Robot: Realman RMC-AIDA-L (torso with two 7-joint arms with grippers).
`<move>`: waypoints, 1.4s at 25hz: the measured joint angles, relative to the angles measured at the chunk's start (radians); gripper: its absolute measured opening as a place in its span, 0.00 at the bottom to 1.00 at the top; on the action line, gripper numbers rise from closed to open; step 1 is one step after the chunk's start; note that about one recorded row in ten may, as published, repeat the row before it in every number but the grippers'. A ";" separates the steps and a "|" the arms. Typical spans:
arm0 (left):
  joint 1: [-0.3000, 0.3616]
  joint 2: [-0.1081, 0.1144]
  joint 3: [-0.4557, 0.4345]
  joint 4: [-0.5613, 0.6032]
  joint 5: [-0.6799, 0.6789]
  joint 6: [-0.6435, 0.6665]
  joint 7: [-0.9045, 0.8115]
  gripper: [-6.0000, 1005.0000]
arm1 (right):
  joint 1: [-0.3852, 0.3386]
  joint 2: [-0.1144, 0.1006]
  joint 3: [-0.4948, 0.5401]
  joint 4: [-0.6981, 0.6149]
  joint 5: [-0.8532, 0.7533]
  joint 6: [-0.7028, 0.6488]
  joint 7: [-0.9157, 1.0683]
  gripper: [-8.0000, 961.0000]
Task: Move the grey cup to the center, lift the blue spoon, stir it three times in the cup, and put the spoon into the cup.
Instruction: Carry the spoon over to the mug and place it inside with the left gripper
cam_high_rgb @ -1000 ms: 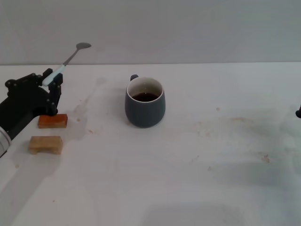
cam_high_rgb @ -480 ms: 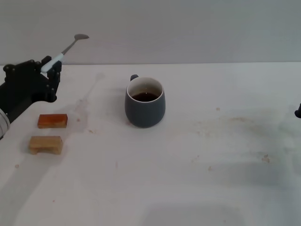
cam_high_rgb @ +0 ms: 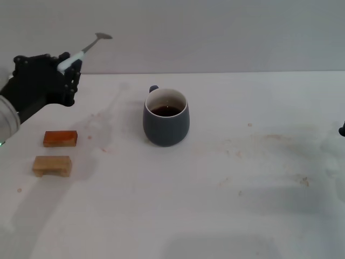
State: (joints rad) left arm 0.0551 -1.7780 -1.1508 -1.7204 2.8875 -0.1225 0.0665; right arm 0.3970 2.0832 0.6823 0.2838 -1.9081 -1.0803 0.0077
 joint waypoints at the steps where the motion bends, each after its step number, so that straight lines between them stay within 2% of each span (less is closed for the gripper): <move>1: -0.001 -0.006 -0.004 -0.013 -0.001 -0.024 0.012 0.19 | -0.003 0.000 0.001 0.000 0.001 -0.003 0.000 0.01; 5: -0.005 -0.016 -0.011 -0.035 -0.002 -0.067 0.036 0.19 | -0.010 0.000 0.002 -0.001 0.017 -0.009 0.000 0.01; 6: -0.014 -0.033 -0.013 -0.071 -0.004 -0.131 0.084 0.19 | -0.015 -0.001 0.002 -0.005 0.037 -0.018 0.000 0.01; 8: -0.018 -0.041 -0.014 -0.087 -0.005 -0.160 0.105 0.19 | -0.019 -0.002 0.002 -0.010 0.048 -0.026 0.000 0.01; 10: -0.018 -0.041 -0.014 -0.087 -0.005 -0.160 0.105 0.19 | -0.032 -0.003 0.002 -0.016 0.069 -0.042 0.000 0.01; 11: -0.030 -0.065 -0.027 -0.125 -0.011 -0.241 0.162 0.19 | -0.045 -0.004 0.004 -0.019 0.076 -0.055 0.000 0.01; 12: -0.030 -0.065 -0.027 -0.125 -0.011 -0.241 0.162 0.19 | -0.045 -0.004 0.004 -0.019 0.076 -0.055 0.000 0.01; 13: -0.036 -0.081 -0.038 -0.138 -0.022 -0.277 0.200 0.19 | -0.050 -0.004 0.005 -0.019 0.077 -0.059 0.000 0.01; 14: -0.036 -0.081 -0.038 -0.138 -0.022 -0.277 0.200 0.19 | -0.055 -0.004 0.006 -0.020 0.078 -0.061 0.000 0.01; 15: -0.041 -0.092 -0.047 -0.146 -0.036 -0.300 0.230 0.19 | -0.060 -0.004 0.008 -0.022 0.078 -0.062 0.000 0.01; 17: -0.041 -0.092 -0.047 -0.146 -0.036 -0.300 0.230 0.19 | -0.065 -0.004 0.012 -0.027 0.078 -0.062 0.000 0.01; 18: -0.050 -0.125 -0.087 -0.170 -0.119 -0.368 0.348 0.19 | -0.065 -0.004 0.012 -0.027 0.078 -0.062 0.000 0.01; 20: -0.053 -0.163 -0.127 -0.185 -0.168 -0.425 0.446 0.19 | -0.068 -0.003 0.013 -0.028 0.079 -0.062 0.000 0.01; 21: -0.053 -0.163 -0.127 -0.185 -0.168 -0.425 0.446 0.19 | -0.074 -0.002 0.013 -0.027 0.079 -0.062 0.000 0.01; 22: -0.054 -0.180 -0.141 -0.192 -0.180 -0.452 0.482 0.19 | -0.074 -0.002 0.013 -0.027 0.079 -0.062 0.000 0.01; 23: -0.054 -0.180 -0.141 -0.192 -0.180 -0.452 0.482 0.19 | -0.078 -0.002 0.013 -0.026 0.079 -0.062 0.000 0.01; 24: -0.054 -0.237 -0.187 -0.217 -0.184 -0.540 0.560 0.19 | -0.083 -0.002 0.013 -0.025 0.079 -0.062 0.000 0.01; 25: -0.054 -0.277 -0.223 -0.242 -0.185 -0.613 0.619 0.19 | -0.087 -0.002 0.013 -0.024 0.079 -0.063 0.000 0.01; 29: -0.054 -0.277 -0.223 -0.242 -0.185 -0.613 0.619 0.19 | -0.107 -0.003 0.024 -0.026 0.081 -0.073 0.000 0.01; 30: -0.054 -0.280 -0.233 -0.276 -0.204 -0.667 0.647 0.19 | -0.112 -0.003 0.029 -0.027 0.081 -0.075 0.000 0.01; 35: -0.075 -0.281 -0.217 -0.279 -0.209 -0.743 0.661 0.19 | -0.139 -0.003 0.042 -0.026 0.084 -0.089 0.000 0.01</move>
State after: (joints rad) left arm -0.0198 -2.0588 -1.3680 -1.9997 2.6783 -0.8658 0.7271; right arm 0.2576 2.0802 0.7240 0.2574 -1.8243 -1.1692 0.0076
